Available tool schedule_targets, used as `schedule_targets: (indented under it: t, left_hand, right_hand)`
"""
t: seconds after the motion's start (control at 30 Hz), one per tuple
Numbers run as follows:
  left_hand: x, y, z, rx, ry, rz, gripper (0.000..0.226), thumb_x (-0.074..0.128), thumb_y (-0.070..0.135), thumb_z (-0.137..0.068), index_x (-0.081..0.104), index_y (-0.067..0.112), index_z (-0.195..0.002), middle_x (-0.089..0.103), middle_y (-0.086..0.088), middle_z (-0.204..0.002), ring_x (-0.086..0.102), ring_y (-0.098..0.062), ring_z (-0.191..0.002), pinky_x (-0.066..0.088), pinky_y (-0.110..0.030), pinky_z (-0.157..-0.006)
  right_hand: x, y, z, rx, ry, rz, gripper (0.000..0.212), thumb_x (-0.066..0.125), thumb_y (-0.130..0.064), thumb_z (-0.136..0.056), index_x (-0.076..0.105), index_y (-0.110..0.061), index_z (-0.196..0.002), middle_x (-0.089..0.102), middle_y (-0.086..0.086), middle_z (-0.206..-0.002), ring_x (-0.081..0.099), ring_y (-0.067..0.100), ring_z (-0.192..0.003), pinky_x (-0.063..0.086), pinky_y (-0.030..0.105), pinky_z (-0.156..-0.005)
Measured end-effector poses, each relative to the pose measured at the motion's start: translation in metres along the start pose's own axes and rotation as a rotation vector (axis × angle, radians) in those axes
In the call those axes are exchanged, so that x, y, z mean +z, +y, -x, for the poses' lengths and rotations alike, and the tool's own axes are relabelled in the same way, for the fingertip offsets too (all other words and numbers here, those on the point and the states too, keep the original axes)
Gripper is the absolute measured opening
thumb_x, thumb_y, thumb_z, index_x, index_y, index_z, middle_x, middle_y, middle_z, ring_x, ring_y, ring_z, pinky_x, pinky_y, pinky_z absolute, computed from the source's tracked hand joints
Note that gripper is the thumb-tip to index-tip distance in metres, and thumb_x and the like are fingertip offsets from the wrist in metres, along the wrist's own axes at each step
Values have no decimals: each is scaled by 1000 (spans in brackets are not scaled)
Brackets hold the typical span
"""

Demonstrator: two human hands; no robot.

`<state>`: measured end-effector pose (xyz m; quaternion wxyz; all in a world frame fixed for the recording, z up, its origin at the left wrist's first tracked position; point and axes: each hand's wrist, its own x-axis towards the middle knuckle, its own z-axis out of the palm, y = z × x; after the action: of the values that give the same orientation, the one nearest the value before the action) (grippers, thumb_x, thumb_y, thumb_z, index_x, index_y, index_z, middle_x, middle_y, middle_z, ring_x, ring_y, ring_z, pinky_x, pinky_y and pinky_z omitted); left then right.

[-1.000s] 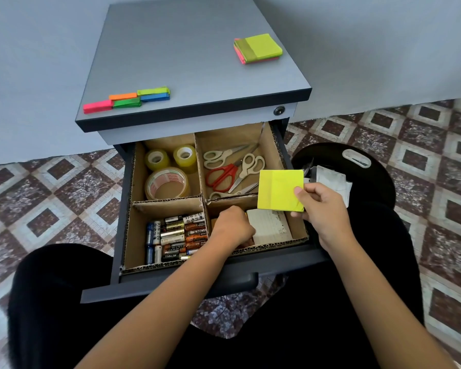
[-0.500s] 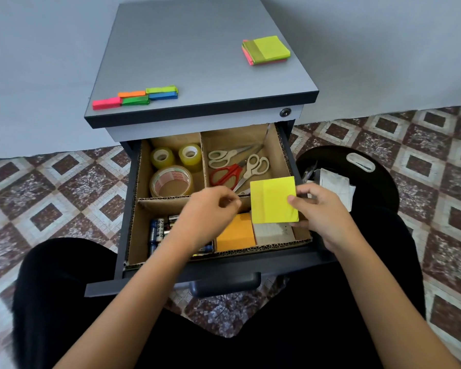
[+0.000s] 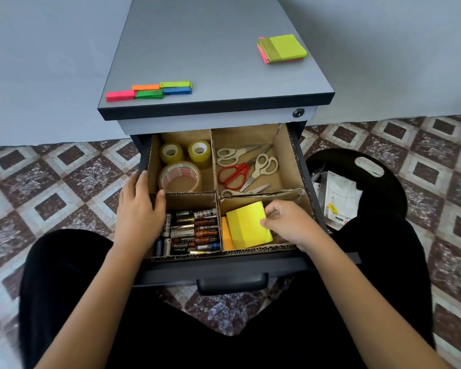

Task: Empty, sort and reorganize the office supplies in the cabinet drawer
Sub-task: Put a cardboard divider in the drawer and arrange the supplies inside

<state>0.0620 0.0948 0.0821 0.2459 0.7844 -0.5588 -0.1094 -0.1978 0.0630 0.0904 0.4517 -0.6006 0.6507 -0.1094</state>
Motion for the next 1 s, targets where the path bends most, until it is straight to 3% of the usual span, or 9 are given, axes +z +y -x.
schedule_targets:
  t: [0.1, 0.17, 0.3, 0.43, 0.6, 0.87, 1.0]
  left_hand:
    - [2, 4, 0, -93, -47, -9, 62, 42, 30, -98, 18, 3, -148, 19, -17, -153, 20, -31, -141, 25, -46, -112]
    - [2, 5, 1, -115, -60, -12, 62, 41, 31, -98, 18, 3, -148, 18, -17, -153, 21, -31, -141, 25, -46, -111]
    - [0, 5, 1, -117, -66, -26, 61, 40, 32, -98, 20, 4, -148, 17, -15, -154, 22, -31, -141, 26, -45, -110]
    - [1, 6, 1, -119, -61, -25, 60, 40, 34, -98, 20, 5, -148, 18, -13, -154, 24, -31, -140, 28, -46, -108]
    - [0, 6, 1, -137, -65, -17, 60, 39, 35, -98, 20, 8, -148, 16, -10, -155, 24, -29, -140, 30, -46, -106]
    - [1, 5, 1, -135, -61, -7, 60, 40, 34, -98, 21, 8, -148, 17, -10, -155, 25, -29, -140, 30, -45, -107]
    - [1, 5, 1, -139, -61, -9, 60, 40, 35, -98, 20, 9, -149, 17, -9, -155, 25, -28, -140, 30, -45, -107]
  right_hand:
    - [7, -4, -5, -4, 14, 161, 28, 61, -18, -88, 60, 6, -101, 64, 20, -87, 56, 25, -76, 42, 33, -68]
    - [12, -6, -5, -14, 35, 262, 31, 61, -19, -88, 60, 10, -99, 65, 25, -95, 60, 30, -81, 43, 35, -68]
    - [18, -5, -6, -36, 108, 375, 20, 61, -20, -87, 50, -10, -73, 59, 9, -79, 61, 30, -89, 38, 28, -63]
    - [21, -5, -7, -31, 109, 348, 27, 68, -21, -84, 47, -12, -69, 63, 10, -88, 62, 28, -92, 45, 29, -69]
    - [20, -4, -7, -31, 118, 271, 17, 72, -17, -81, 61, -6, -87, 66, 12, -92, 63, 27, -87, 51, 34, -79]
    - [23, -1, -12, 23, 79, 309, 24, 73, -25, -81, 65, -3, -74, 68, 13, -78, 66, 27, -79, 54, 32, -75]
    - [27, 3, -19, 40, 65, 245, 23, 73, -19, -81, 64, 1, -78, 68, 19, -83, 68, 33, -81, 57, 41, -77]
